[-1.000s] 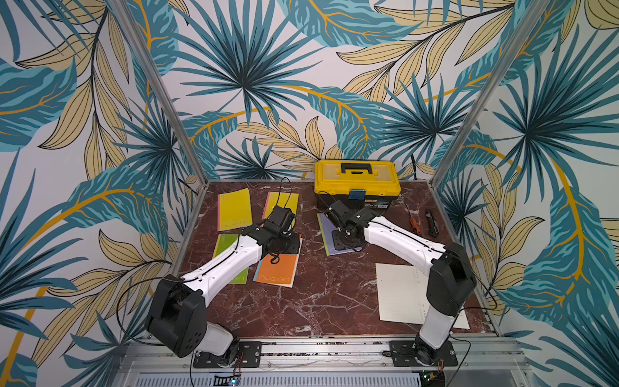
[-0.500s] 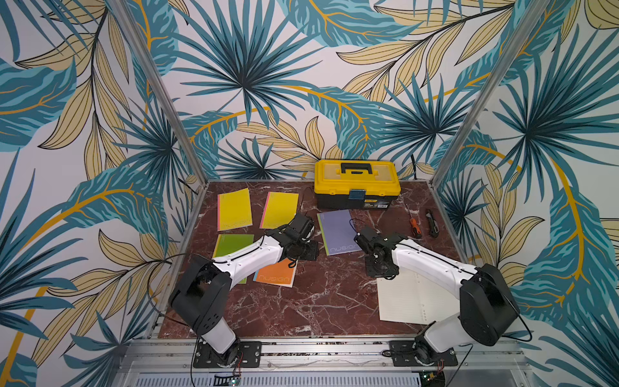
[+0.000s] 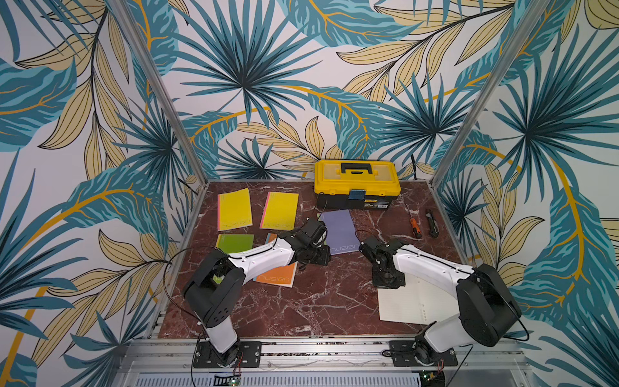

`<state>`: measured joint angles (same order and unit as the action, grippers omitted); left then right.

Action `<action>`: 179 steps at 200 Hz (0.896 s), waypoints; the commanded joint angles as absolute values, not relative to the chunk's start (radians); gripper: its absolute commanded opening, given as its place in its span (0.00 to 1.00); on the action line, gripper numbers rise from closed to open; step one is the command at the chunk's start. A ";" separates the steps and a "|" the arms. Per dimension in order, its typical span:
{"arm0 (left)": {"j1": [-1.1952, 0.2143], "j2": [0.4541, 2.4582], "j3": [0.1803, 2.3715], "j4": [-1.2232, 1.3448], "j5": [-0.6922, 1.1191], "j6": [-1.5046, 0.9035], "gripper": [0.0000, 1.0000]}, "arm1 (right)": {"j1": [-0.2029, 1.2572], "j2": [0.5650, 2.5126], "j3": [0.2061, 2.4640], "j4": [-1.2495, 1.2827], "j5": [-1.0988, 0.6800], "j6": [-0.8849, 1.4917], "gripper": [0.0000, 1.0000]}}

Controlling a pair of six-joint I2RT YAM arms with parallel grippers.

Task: Close the notebook
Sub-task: Move the notebook to the center of the board.

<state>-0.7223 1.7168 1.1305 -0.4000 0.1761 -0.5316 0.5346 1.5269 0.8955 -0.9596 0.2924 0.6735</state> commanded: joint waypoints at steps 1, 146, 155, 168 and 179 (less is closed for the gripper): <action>-0.721 1.699 1.142 -0.383 0.167 -0.534 0.47 | 0.533 1.551 0.870 -0.952 0.265 0.685 0.06; -0.721 1.655 1.123 -0.427 0.123 -0.540 0.47 | 0.599 1.623 0.844 -0.867 0.194 0.678 0.06; -0.721 1.651 1.120 -0.428 0.120 -0.540 0.48 | 0.614 1.635 0.854 -0.870 0.192 0.678 0.06; -0.721 1.645 1.115 -0.432 0.113 -0.540 0.48 | 0.636 1.652 0.870 -0.868 0.189 0.684 0.05; -0.720 1.641 1.113 -0.435 0.110 -0.540 0.48 | 0.656 1.675 0.887 -0.867 0.184 0.687 0.05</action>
<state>-0.7223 1.6867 1.1259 -0.4152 0.1326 -0.5327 0.6147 1.6184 0.8635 -0.8986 0.2279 0.6735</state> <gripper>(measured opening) 0.476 0.057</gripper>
